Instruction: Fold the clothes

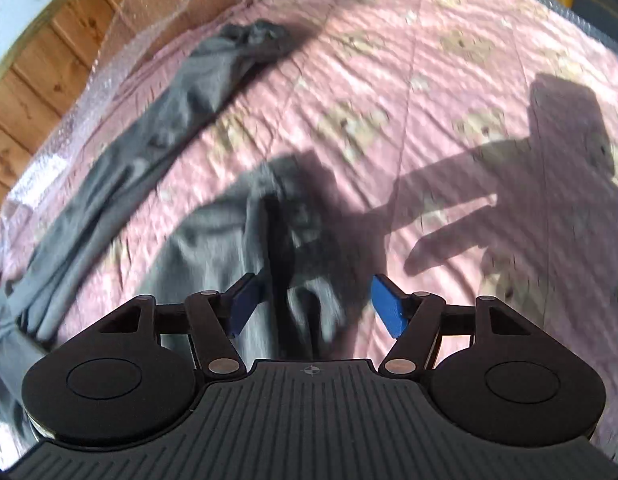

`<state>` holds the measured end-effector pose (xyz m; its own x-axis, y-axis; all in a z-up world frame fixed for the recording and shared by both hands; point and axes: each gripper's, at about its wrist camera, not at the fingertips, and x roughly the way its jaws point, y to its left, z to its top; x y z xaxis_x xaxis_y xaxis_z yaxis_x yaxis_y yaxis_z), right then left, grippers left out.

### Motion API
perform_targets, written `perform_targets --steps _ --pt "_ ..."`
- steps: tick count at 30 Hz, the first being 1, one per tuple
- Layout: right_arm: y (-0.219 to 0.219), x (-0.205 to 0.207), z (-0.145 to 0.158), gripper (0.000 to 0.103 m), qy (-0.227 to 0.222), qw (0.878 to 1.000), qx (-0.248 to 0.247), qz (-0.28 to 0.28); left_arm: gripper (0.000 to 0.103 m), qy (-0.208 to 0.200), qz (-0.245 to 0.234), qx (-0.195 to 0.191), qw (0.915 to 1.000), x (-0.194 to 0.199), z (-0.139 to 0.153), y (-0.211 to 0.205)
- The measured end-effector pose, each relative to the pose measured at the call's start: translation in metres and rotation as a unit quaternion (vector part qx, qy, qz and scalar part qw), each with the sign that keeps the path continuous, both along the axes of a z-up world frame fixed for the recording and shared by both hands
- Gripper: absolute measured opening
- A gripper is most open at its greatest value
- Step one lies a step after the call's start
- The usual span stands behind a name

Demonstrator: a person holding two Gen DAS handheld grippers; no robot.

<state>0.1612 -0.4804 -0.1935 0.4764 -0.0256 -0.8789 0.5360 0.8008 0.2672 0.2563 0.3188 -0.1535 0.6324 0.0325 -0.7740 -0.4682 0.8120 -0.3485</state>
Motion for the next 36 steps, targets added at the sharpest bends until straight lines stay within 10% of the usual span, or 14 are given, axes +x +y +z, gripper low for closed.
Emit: perform_targets --steps 9,10,12,13,23,30,36 --pt "0.024 -0.010 -0.014 0.077 -0.018 1.000 -0.007 0.015 0.075 0.029 -0.053 0.056 0.9966 0.052 -0.034 -0.021" --pt "0.025 -0.001 -0.017 0.070 -0.011 1.000 -0.012 0.023 0.072 0.040 -0.059 0.056 0.9958 0.054 -0.038 -0.023" --pt "0.029 0.013 -0.020 0.021 0.010 0.999 -0.024 0.041 0.022 0.060 -0.077 0.061 0.9934 0.057 -0.042 -0.029" --pt "0.031 0.015 -0.014 0.004 0.006 0.998 -0.035 0.049 0.019 0.051 -0.084 0.050 0.9939 0.053 -0.037 -0.029" --pt "-0.010 -0.065 0.114 0.003 -0.121 0.988 -0.092 -0.027 0.011 -0.095 -0.077 -0.071 0.9900 -0.113 0.063 0.027" --pt "-0.045 -0.103 0.044 0.006 0.029 0.993 -0.046 -0.103 0.012 0.012 -0.059 -0.122 0.9907 -0.222 -0.007 0.035" --pt "-0.036 -0.093 0.028 0.006 0.056 0.993 -0.069 -0.079 0.011 -0.029 -0.073 -0.111 0.9907 -0.223 0.004 0.034"
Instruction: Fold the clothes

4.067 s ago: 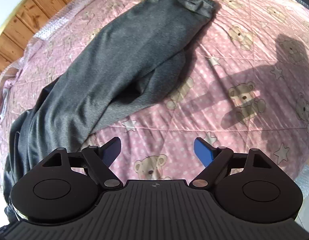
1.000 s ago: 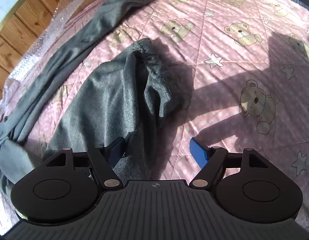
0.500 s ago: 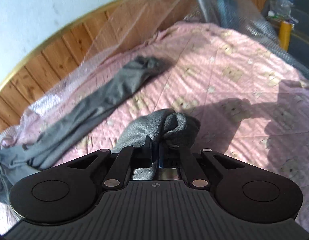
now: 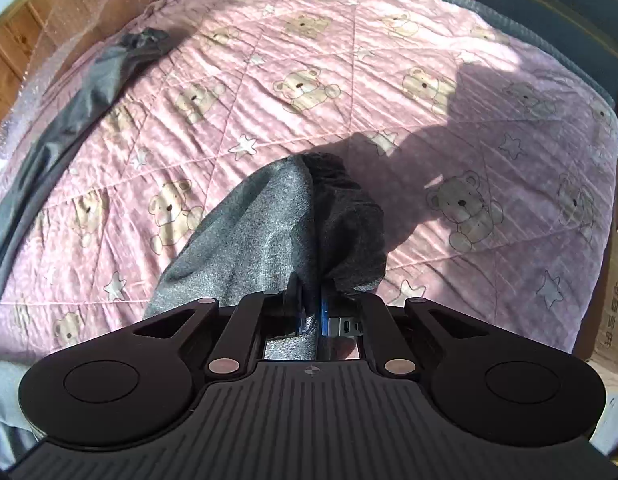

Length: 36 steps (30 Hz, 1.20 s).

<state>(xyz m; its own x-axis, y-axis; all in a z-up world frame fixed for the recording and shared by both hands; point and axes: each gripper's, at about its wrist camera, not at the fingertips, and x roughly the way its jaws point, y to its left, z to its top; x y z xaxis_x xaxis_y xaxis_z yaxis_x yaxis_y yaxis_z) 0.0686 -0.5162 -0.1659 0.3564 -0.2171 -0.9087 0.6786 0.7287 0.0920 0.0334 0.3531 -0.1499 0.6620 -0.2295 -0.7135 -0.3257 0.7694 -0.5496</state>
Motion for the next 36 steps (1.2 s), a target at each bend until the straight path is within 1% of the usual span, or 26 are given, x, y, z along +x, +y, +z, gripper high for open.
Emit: perform_targets --steps 1,2,3,4,5,6,7,8,10,12,14,16,17,19,21,23,25,26,27,28,29,30,31,32,34,36 --pt "0.000 0.006 0.006 0.006 -0.001 1.000 -0.006 0.007 0.011 -0.019 0.002 -0.001 0.9998 0.001 0.009 0.003" --pt "-0.003 0.010 0.016 0.006 -0.014 1.000 -0.005 0.003 0.011 -0.022 0.006 0.002 0.9997 0.003 0.013 0.005" --pt "-0.011 0.014 0.024 0.007 -0.038 0.999 0.011 -0.014 0.011 -0.026 0.010 0.004 0.9996 0.005 0.017 0.007" --pt "-0.019 0.018 0.029 0.016 -0.066 0.997 0.033 -0.035 0.011 -0.015 0.016 0.012 0.9997 0.007 0.015 0.009" --pt "-0.025 0.020 0.032 0.046 -0.097 0.993 0.048 -0.053 0.011 -0.005 0.021 0.019 0.9996 0.009 0.013 0.010" --pt "-0.033 0.020 0.033 0.058 -0.124 0.988 0.053 -0.072 0.011 0.007 0.024 0.020 0.9995 0.009 0.007 0.012" --pt "-0.039 0.020 0.033 0.065 -0.147 0.984 0.057 -0.088 0.011 0.018 0.026 0.021 0.9993 0.010 0.002 0.013" --pt "-0.043 0.019 0.031 0.064 -0.149 0.983 0.056 -0.093 0.011 0.031 0.020 0.025 0.9990 0.009 -0.004 0.012" --pt "-0.042 0.012 0.029 0.064 -0.143 0.985 0.060 -0.081 0.011 0.045 0.010 0.033 0.9984 0.004 -0.012 0.007" --pt "-0.031 0.001 0.024 0.064 -0.132 0.988 0.067 -0.047 0.012 0.053 0.006 0.034 0.9980 -0.002 -0.018 0.003" --pt "-0.015 -0.007 0.014 0.066 -0.126 0.988 0.088 -0.009 0.012 0.056 0.008 0.026 0.9981 -0.008 -0.023 0.000" --pt "-0.001 -0.012 0.003 0.068 -0.118 0.988 0.098 0.018 0.012 0.061 0.010 0.032 0.9976 -0.009 -0.025 -0.002" --pt "0.004 -0.010 -0.001 0.068 -0.113 0.989 0.088 0.024 0.012 0.064 0.011 0.034 0.9973 -0.009 -0.026 -0.002" --pt "0.010 -0.001 -0.009 0.068 -0.100 0.993 0.047 0.039 0.012 0.068 0.012 0.043 0.9967 -0.007 -0.024 -0.003" --pt "0.008 0.011 -0.013 0.069 -0.082 0.995 -0.009 0.048 0.012 0.070 0.011 0.053 0.9961 -0.004 -0.021 -0.004" --pt "0.002 0.021 -0.017 0.073 -0.065 0.995 -0.057 0.052 0.012 0.069 0.007 0.061 0.9957 -0.001 -0.018 -0.006" --pt "-0.008 0.030 -0.024 0.075 -0.061 0.994 -0.039 0.085 0.012 0.065 0.001 0.064 0.9958 0.003 -0.015 -0.009" --pt "-0.013 0.035 -0.028 0.070 -0.058 0.993 -0.030 0.102 0.012 0.062 -0.002 0.066 0.9959 0.006 -0.013 -0.011" --pt "-0.018 0.039 -0.032 0.058 -0.056 0.991 -0.021 0.118 0.012 0.059 -0.005 0.067 0.9960 0.009 -0.011 -0.013" --pt "-0.023 0.043 -0.034 0.020 -0.053 0.990 -0.012 0.134 0.012 0.050 -0.002 0.063 0.9968 0.013 -0.006 -0.013" --pt "-0.026 0.045 -0.031 0.007 -0.051 0.989 0.000 0.141 0.011 0.041 0.001 0.058 0.9975 0.017 -0.001 -0.013" --pt "-0.030 0.045 -0.021 0.004 -0.065 0.987 0.013 0.146 0.011 0.023 0.009 0.054 0.9982 0.021 0.010 -0.011" --pt "-0.036 0.042 -0.004 0.002 -0.096 0.985 0.034 0.141 0.011 0.005 0.017 0.050 0.9986 0.024 0.021 -0.009" --pt "-0.045 0.038 0.022 0.002 -0.137 0.981 0.050 0.129 0.011 -0.016 0.024 0.043 0.9987 0.027 0.036 -0.005" --pt "-0.063 0.027 0.074 0.001 -0.213 0.968 0.076 0.105 0.011 -0.057 0.034 0.036 0.9972 0.030 0.069 0.001" --pt "-0.081 0.016 0.122 0.001 -0.277 0.953 0.095 0.083 0.011 -0.069 0.032 0.045 0.9961 0.030 0.089 0.005"
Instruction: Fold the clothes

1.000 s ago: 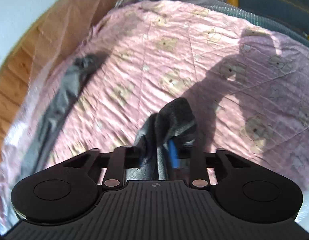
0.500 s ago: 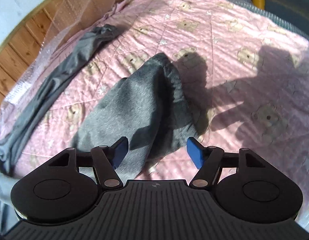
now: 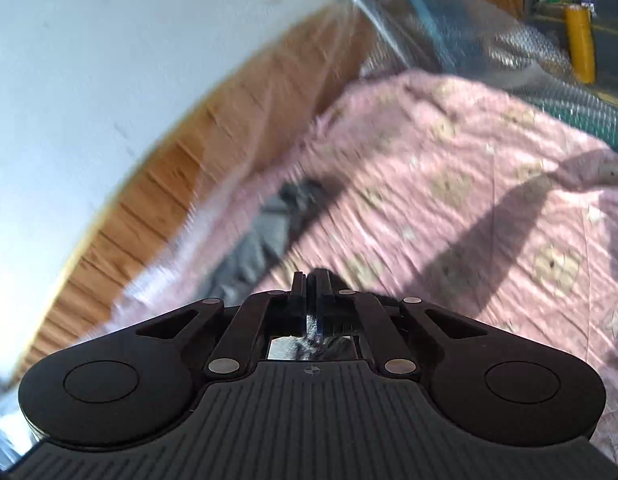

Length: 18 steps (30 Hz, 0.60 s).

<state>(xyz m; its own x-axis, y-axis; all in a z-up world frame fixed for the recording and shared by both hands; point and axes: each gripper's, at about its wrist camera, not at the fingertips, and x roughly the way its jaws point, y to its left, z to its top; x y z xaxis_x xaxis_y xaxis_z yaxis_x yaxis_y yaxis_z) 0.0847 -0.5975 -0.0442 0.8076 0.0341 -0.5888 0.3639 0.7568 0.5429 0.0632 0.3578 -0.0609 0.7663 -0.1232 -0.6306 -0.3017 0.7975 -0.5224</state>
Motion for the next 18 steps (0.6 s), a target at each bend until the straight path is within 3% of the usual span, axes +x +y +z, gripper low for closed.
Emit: perform_targets --steps 2,5,6,9,13,18 --pt "-0.010 0.005 0.018 0.001 0.020 1.000 -0.023 -0.002 0.011 0.026 -0.014 0.021 0.9994 -0.006 -0.002 0.004" --pt "-0.027 0.009 -0.019 0.001 0.147 0.987 -0.056 -0.016 0.011 0.095 -0.043 0.022 0.9943 -0.033 -0.045 0.013" --pt "-0.033 -0.001 -0.035 0.001 0.174 0.984 -0.036 -0.025 0.011 0.118 -0.052 0.022 0.9914 -0.042 -0.060 0.016" --pt "-0.032 -0.041 -0.058 0.001 0.175 0.983 0.015 -0.045 0.011 0.155 -0.052 0.010 0.9864 -0.061 -0.090 0.021" --pt "-0.026 -0.041 -0.066 0.001 0.171 0.983 0.036 -0.055 0.011 0.105 -0.054 -0.004 0.9930 -0.037 -0.074 0.022" --pt "-0.013 -0.007 0.014 0.001 0.059 0.997 0.033 -0.027 0.011 0.023 -0.077 0.014 0.9966 -0.020 -0.005 0.015"
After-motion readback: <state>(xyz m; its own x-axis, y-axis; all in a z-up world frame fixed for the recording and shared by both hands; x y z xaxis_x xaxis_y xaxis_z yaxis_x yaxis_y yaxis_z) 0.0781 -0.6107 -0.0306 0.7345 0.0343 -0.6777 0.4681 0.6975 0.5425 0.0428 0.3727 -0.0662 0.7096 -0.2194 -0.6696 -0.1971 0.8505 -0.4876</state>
